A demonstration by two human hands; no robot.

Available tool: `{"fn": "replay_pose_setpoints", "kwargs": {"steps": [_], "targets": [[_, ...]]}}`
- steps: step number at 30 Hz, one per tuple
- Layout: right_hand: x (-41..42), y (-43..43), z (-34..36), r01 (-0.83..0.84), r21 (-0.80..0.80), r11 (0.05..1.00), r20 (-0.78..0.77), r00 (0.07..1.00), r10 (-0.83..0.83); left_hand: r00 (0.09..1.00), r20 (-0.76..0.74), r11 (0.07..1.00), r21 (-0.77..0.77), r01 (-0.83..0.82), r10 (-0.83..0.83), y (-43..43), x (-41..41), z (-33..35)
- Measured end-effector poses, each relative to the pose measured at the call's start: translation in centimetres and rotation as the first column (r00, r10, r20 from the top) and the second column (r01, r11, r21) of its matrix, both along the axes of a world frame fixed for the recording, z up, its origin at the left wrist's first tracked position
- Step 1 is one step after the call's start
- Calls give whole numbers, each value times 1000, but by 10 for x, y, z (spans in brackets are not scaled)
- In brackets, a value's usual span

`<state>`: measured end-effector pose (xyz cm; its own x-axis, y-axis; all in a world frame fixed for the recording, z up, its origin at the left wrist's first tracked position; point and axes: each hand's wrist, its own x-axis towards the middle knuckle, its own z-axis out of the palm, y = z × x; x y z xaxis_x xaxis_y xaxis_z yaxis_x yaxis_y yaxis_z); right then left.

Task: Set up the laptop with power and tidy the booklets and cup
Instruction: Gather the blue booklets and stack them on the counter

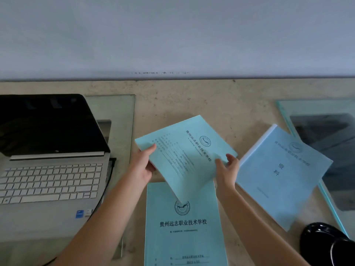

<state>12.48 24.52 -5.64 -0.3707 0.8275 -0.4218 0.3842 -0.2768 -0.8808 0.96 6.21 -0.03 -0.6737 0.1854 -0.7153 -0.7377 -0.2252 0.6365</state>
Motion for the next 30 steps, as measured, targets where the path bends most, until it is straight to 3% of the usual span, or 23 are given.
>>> {"fn": "replay_pose_setpoints", "kwargs": {"steps": [3,7,12,16,18,21,23,30], "targets": [[17,-15,8,96,-179,979,-17,995,-100,997,67,998,57,-42,38,-3,29,-3],[33,-16,19,75,-335,939,-5,997,-82,991,130,984,169,-53,31,-12,65,-8],[58,-4,23,-7,-317,948,-26,1000,-1,981,149,973,214,89,-123,-41,90,-8],[80,5,24,-161,-308,938,-160,980,115,949,118,938,230,259,-291,-70,103,-3],[91,6,23,-267,-308,913,-213,955,207,911,95,909,165,383,-401,-80,109,-4],[106,2,21,-402,-309,862,-299,901,313,814,59,813,-53,580,-578,-90,122,-9],[118,-2,18,-459,-314,831,-335,872,356,780,44,764,-172,622,-624,-97,131,-14],[163,-28,1,-569,-328,754,-368,812,453,669,114,629,-256,734,-735,-130,168,-22]]}}
